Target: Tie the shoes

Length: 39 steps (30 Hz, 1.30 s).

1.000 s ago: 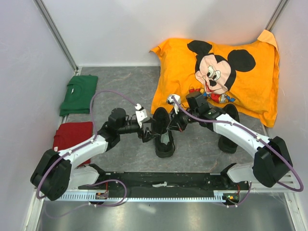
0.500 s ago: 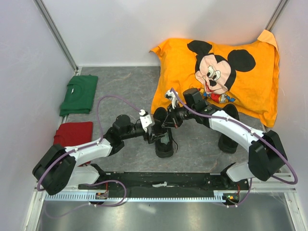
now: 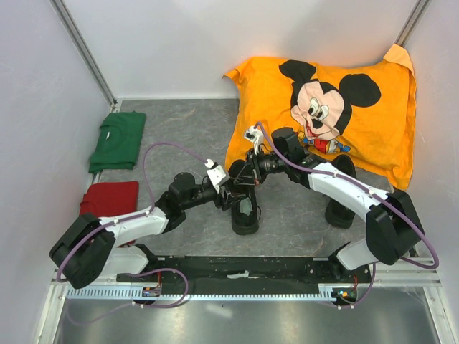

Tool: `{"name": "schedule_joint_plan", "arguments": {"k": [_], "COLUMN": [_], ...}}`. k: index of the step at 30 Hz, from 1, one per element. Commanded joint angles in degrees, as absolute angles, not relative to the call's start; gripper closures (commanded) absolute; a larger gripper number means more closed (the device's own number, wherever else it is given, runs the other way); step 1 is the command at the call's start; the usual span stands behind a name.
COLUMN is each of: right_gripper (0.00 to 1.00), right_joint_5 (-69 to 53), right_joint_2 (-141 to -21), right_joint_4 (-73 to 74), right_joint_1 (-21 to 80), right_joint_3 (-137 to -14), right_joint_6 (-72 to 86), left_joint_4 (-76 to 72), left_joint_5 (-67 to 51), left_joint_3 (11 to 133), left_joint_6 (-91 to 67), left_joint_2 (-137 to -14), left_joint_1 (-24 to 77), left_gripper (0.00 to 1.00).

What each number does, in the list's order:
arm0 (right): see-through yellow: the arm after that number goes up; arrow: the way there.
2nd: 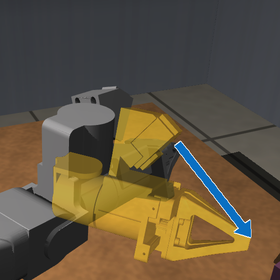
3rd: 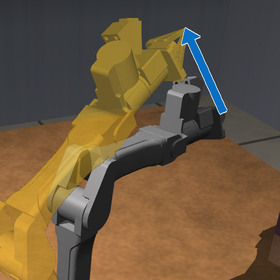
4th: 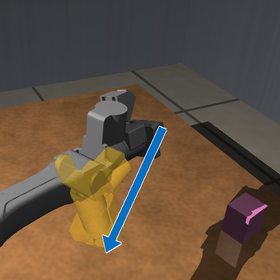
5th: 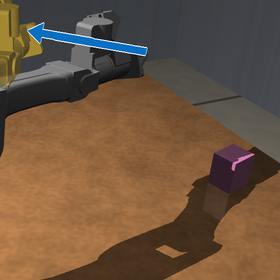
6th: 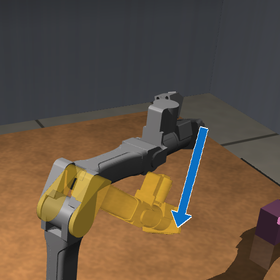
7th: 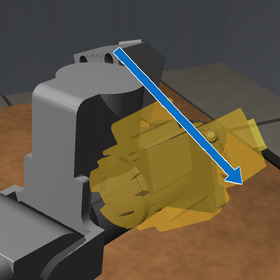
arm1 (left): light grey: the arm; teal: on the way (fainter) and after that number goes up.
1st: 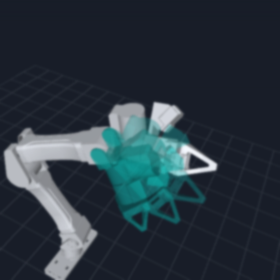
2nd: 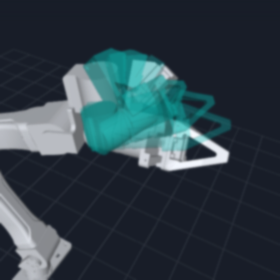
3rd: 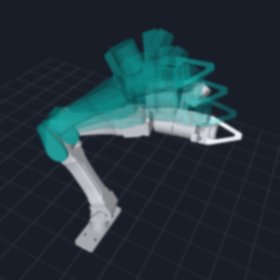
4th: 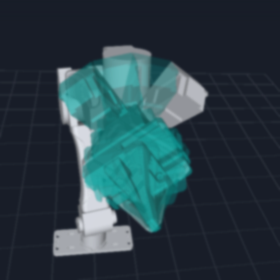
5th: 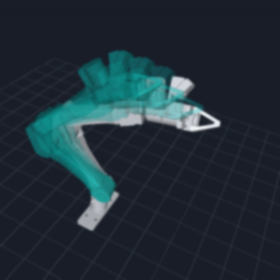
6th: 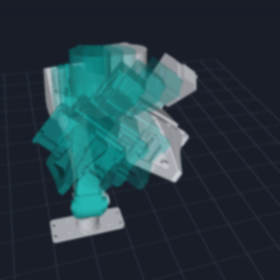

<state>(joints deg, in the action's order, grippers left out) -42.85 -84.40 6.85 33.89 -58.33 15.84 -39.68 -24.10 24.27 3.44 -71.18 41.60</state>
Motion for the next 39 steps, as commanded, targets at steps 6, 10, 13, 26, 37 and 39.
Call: {"name": "schedule_joint_plan", "arguments": {"k": [6,10,13,26,37,39], "right_gripper": [1.0,1.0,1.0,1.0,1.0,1.0], "right_joint_5": [-44.91,-44.74,-44.82,-42.36,-41.31,-42.01], "right_joint_2": [-85.34,-85.52,-85.52,-82.97,-83.06,-83.14], "right_joint_4": [1.41,1.41,1.76,8.17,11.6,12.39], "right_joint_1": [33.93,33.93,33.92,31.73,31.03,31.02], "right_joint_3": [-57.92,-57.75,-57.66,-55.9,-57.04,-58.0], "right_joint_6": [19.78,20.04,19.95,15.56,11.78,9.68], "left_joint_4": [-43.86,-45.09,-45.53,-42.71,-42.36,-41.84], "left_joint_5": [-16.44,-14.33,-14.5,-18.89,-25.65,-26.54], "left_joint_3": [23.91,24.26,24.61,22.33,22.41,22.67], "left_joint_6": [-9.22,-11.25,-11.34,-4.84,2.37,3.77], "left_joint_2": [-72.42,-73.12,-73.74,-70.14,-70.75,-71.28], "left_joint_1": [41.48,41.48,41.48,40.78,40.08,39.99], "left_gripper": [0.27,0.27,0.3,0.8,0.98,0.98]}}
